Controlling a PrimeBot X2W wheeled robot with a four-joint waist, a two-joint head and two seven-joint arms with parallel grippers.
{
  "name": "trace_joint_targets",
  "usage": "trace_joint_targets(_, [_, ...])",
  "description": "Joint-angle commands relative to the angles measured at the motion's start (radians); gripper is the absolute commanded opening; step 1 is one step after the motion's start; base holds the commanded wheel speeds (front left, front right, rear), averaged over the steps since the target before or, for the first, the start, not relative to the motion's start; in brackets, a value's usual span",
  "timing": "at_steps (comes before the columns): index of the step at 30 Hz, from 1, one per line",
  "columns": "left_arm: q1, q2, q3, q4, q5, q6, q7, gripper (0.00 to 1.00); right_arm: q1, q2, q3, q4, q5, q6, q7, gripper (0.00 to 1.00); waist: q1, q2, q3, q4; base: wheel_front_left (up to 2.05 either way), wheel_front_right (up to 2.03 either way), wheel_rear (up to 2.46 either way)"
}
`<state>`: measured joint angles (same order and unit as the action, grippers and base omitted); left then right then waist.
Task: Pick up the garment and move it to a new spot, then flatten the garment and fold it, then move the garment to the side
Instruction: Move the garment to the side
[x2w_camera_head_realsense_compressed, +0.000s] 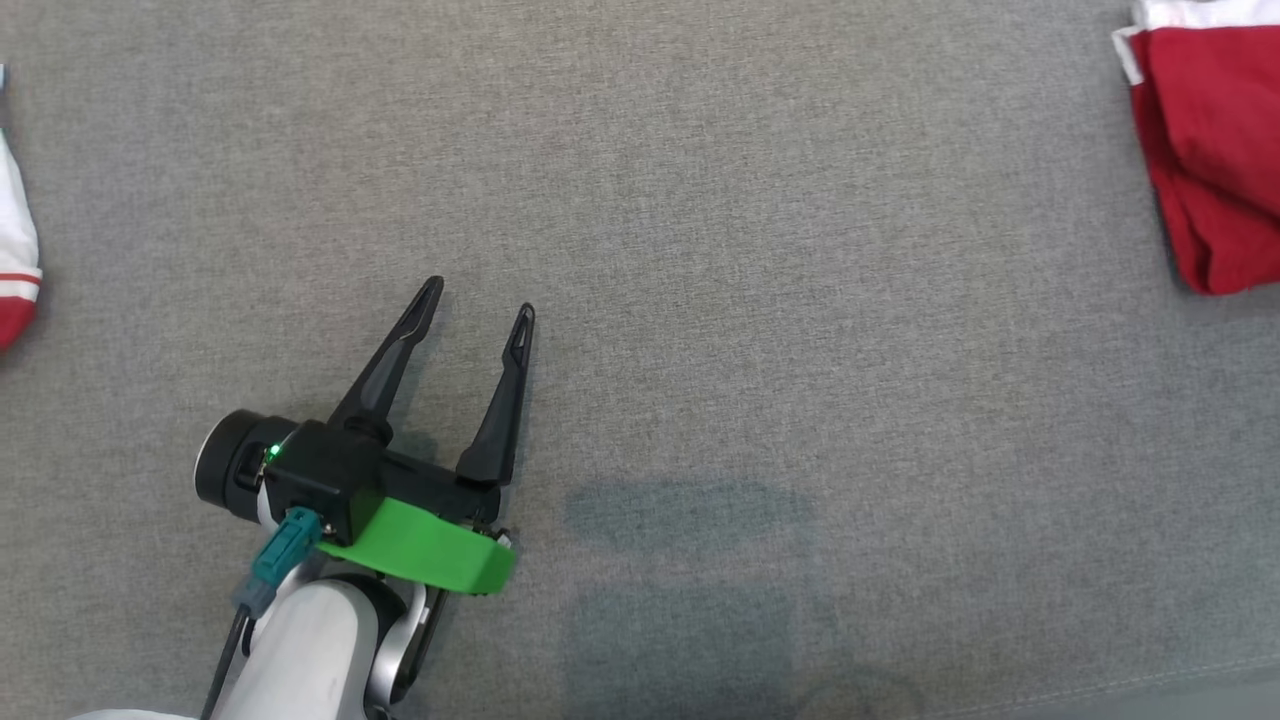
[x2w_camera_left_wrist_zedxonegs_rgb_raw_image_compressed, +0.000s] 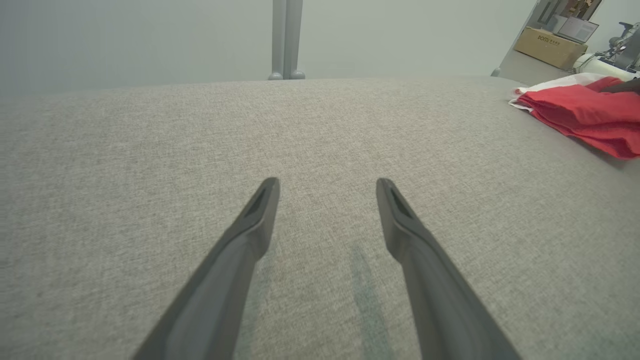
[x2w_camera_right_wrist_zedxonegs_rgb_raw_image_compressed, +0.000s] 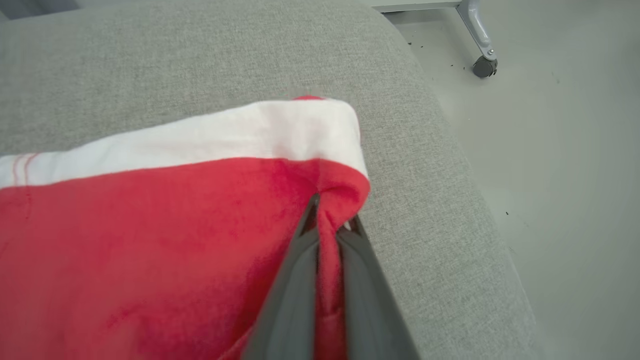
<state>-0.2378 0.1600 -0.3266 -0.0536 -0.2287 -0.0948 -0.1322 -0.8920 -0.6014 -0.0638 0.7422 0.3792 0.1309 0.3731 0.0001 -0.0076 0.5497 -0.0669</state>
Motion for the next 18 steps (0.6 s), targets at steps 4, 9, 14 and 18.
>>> trace_joint_targets(4, [0.003, -0.004, -0.004, 0.008, -0.006, 0.008, -0.007, 1.00, -0.017, -0.044, 0.005, 0.052, -0.013, 0.000, -0.045, 0.09, -0.0001, 0.0076, -0.007, 0.006, 0.00, 0.00, 0.00])
trace_joint_targets(9, [0.007, -0.004, -0.011, 0.025, -0.014, 0.007, -0.011, 1.00, -0.010, -0.062, 0.016, 0.122, -0.071, 0.000, -0.103, 1.00, -0.0001, 0.0076, -0.025, 0.007, 0.00, 0.00, 0.00])
trace_joint_targets(14, [0.001, -0.010, -0.018, 0.043, -0.022, 0.006, -0.023, 1.00, 0.005, -0.074, 0.012, 0.191, -0.119, 0.000, -0.141, 1.00, -0.0001, 0.0076, -0.046, 0.012, 0.00, 0.00, 0.00])
trace_joint_targets(18, [0.007, -0.016, -0.019, 0.059, -0.032, 0.010, -0.038, 1.00, 0.026, -0.093, -0.003, 0.236, -0.151, 0.000, -0.179, 1.00, -0.0001, 0.0076, -0.071, 0.019, 0.00, 0.00, 0.00])
